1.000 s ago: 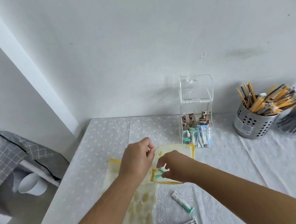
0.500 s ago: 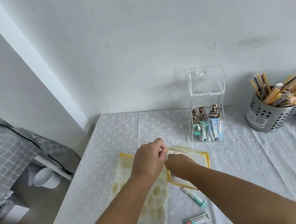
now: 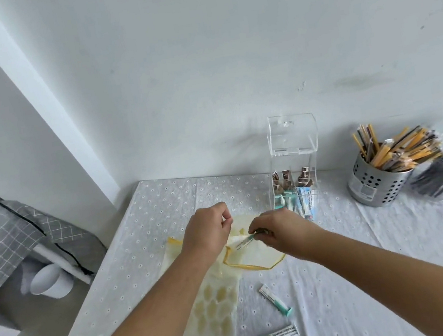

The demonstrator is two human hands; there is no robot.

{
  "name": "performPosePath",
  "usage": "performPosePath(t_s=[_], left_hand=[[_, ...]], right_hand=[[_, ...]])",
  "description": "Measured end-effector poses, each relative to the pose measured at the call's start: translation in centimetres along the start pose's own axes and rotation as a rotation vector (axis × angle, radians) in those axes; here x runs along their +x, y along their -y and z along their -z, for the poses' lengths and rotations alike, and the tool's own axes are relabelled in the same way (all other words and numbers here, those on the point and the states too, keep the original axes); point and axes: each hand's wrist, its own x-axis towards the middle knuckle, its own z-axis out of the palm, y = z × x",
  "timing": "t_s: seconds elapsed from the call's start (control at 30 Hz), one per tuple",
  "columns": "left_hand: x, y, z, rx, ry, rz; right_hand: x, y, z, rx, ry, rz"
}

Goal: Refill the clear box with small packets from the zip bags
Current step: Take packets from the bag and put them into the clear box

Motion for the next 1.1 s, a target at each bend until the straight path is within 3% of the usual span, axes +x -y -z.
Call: performPosePath(t_s=[0.23,0.43,0.63,0.87,1.1], left_hand=[[0.3,-0.1,0.0,0.008,0.017,0.005],[0.3,0.6,0.0,0.003,0.003,-0.002],[0.2,1.0,-0.3,-0.001,0.001,-0.006],[0.4,1.0,-0.4,-0.031,0.019,-0.007],[0.7,0.7,-0.8,-0.045,0.037,0.0]], right_hand=[[-0.3,-3.4,7.7,0.398,-0.293,-0.3],[2.8,-8.6,8.3,0.441,-0.483,-0.501],[5.3,-12.3,4.2,0.351,-0.369,-0.64],[7.7,-12.4,4.1,-0.048,-0.044,-0.519],[9.9,-11.8,3.2,-0.262,0.058,-0.393]])
